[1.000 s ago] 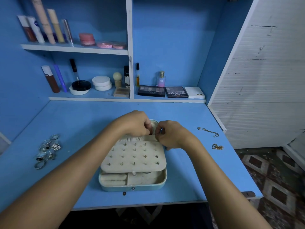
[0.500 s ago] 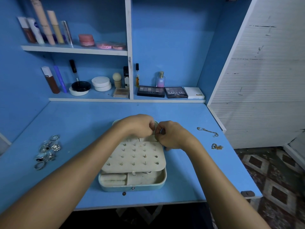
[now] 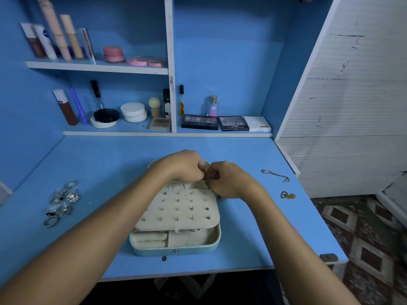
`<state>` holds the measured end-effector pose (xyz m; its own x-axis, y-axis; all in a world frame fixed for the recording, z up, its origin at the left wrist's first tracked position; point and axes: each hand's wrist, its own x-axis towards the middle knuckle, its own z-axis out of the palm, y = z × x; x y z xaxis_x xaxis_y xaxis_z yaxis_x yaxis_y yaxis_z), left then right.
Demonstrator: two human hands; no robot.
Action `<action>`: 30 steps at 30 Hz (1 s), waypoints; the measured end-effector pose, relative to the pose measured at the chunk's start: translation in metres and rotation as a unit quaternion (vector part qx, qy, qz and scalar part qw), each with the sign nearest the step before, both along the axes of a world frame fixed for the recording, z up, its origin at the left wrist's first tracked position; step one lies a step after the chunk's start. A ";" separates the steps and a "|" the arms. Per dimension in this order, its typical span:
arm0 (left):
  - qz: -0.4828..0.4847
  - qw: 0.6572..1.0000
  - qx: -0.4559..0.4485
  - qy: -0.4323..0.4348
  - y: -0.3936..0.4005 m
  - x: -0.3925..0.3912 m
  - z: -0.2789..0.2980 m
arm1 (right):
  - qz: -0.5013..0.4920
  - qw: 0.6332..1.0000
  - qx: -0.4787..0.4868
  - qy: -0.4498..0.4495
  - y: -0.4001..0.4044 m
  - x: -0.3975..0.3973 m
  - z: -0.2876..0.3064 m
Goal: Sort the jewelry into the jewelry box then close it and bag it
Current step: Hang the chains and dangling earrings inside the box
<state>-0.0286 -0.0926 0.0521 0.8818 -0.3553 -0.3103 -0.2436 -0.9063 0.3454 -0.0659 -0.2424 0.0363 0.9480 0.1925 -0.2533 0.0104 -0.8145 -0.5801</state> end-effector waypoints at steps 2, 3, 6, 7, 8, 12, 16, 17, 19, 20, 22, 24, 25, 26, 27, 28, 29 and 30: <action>-0.003 1.000 0.018 0.019 0.000 0.000 0.002 | 0.000 1.000 0.003 0.005 0.001 0.001 0.000; -0.005 0.999 0.025 0.027 0.000 -0.001 0.004 | 0.000 1.000 0.003 0.008 0.001 0.001 0.001; -0.007 0.998 0.050 0.046 -0.003 -0.003 0.009 | -0.003 1.000 0.002 0.016 0.000 0.001 0.002; -0.005 0.997 0.057 0.049 -0.005 -0.003 0.010 | -0.004 1.000 0.001 0.018 0.000 0.001 0.002; -0.002 0.997 0.063 0.051 -0.006 -0.004 0.011 | -0.004 1.000 0.002 0.020 0.000 0.001 0.002; -0.003 0.996 0.075 0.050 -0.009 -0.004 0.011 | -0.010 1.000 0.005 0.026 0.000 0.001 0.001; -0.005 0.996 0.076 0.044 -0.006 0.001 0.012 | -0.009 1.000 0.005 0.025 0.000 0.002 0.001; -0.006 0.996 0.075 0.046 -0.006 0.001 0.013 | -0.009 1.000 0.005 0.024 0.000 0.002 0.001; -0.009 0.996 0.071 0.057 -0.005 0.001 0.012 | -0.008 1.000 0.002 0.024 0.000 0.002 0.000; -0.010 0.996 0.068 0.061 -0.005 0.001 0.011 | -0.007 1.000 0.001 0.023 0.000 0.002 0.000; -0.009 0.996 0.063 0.060 -0.004 0.001 0.010 | -0.008 1.000 0.004 0.023 0.000 0.002 0.000; -0.006 0.997 0.057 0.057 -0.004 0.000 0.008 | -0.011 1.000 0.006 0.025 0.000 0.002 0.000; -0.003 0.997 0.052 0.055 -0.004 0.000 0.008 | -0.011 1.000 0.007 0.026 0.000 0.002 0.001; 0.000 0.998 0.047 0.052 -0.004 0.000 0.007 | -0.011 1.000 0.007 0.026 0.000 0.002 0.001; 0.004 0.998 0.041 0.046 -0.003 0.001 0.007 | -0.013 1.000 0.008 0.027 0.000 0.002 0.000; 0.010 0.999 0.032 0.039 -0.003 0.001 0.006 | -0.017 0.999 0.010 0.027 0.001 0.002 0.000; 0.017 0.999 0.023 0.031 -0.002 0.002 0.005 | -0.023 0.999 0.013 0.026 0.001 0.002 -0.001; 0.023 0.999 0.015 0.023 -0.002 0.002 0.004 | -0.030 0.999 0.018 0.024 0.002 0.003 -0.002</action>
<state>-0.0269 -0.0943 0.0562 0.8816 -0.3038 -0.3613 -0.1853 -0.9267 0.3270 -0.0631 -0.2408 0.0344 0.9450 0.1451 -0.2932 -0.0669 -0.7915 -0.6075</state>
